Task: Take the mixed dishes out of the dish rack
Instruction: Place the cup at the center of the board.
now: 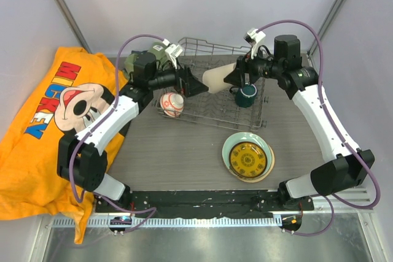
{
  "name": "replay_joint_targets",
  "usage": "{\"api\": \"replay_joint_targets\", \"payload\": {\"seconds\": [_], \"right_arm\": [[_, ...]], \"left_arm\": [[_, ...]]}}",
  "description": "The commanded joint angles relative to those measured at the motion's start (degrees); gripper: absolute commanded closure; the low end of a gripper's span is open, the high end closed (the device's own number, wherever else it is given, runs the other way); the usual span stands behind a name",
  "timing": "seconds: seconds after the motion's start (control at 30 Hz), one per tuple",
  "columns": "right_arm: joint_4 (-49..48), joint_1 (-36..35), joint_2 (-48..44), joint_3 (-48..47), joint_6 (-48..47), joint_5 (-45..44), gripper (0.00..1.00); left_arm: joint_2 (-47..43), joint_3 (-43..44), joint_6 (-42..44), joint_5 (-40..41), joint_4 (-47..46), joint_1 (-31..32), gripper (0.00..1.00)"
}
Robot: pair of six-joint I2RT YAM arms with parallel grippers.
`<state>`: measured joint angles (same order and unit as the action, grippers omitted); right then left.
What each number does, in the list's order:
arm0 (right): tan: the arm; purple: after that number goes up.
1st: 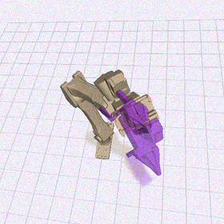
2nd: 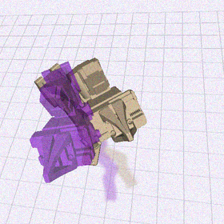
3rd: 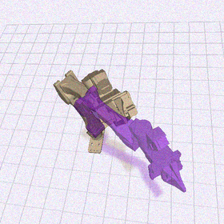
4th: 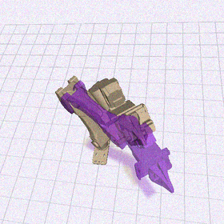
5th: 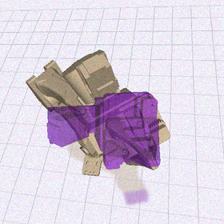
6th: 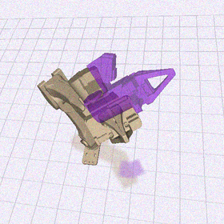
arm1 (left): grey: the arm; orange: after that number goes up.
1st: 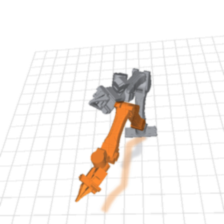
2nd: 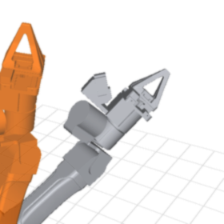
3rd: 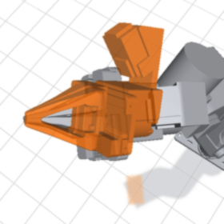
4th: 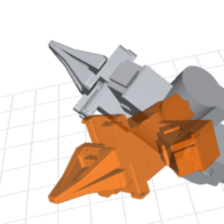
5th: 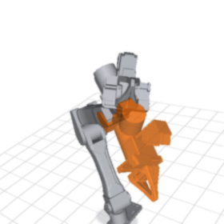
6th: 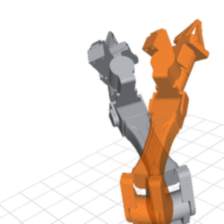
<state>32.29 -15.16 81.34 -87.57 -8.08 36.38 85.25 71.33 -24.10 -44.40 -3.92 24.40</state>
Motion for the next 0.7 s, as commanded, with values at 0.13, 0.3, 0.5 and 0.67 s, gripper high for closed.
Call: {"api": "replay_joint_targets", "payload": {"seconds": [0.13, 0.3, 0.5, 0.67], "right_arm": [[-6.63, 0.04, -3.38, 0.82, 4.56, 7.12, 0.84], [-7.86, -0.05, -3.38, 1.70, 5.26, 8.44, 0.84], [-9.53, -0.05, -3.29, 3.37, 6.05, 10.46, 0.82], [-9.71, -0.05, -3.21, 3.72, 6.23, 11.34, 0.82]], "left_arm": [[2.28, 0.92, -5.52, -2.62, -7.40, -0.23, 0.07], [3.08, -1.10, -11.48, -7.61, -14.26, -0.32, 0.17], [6.06, -2.25, -20.71, -14.48, -26.29, -0.15, 0.39], [8.08, -3.30, -28.72, -18.87, -35.00, -0.15, 0.69]]}}
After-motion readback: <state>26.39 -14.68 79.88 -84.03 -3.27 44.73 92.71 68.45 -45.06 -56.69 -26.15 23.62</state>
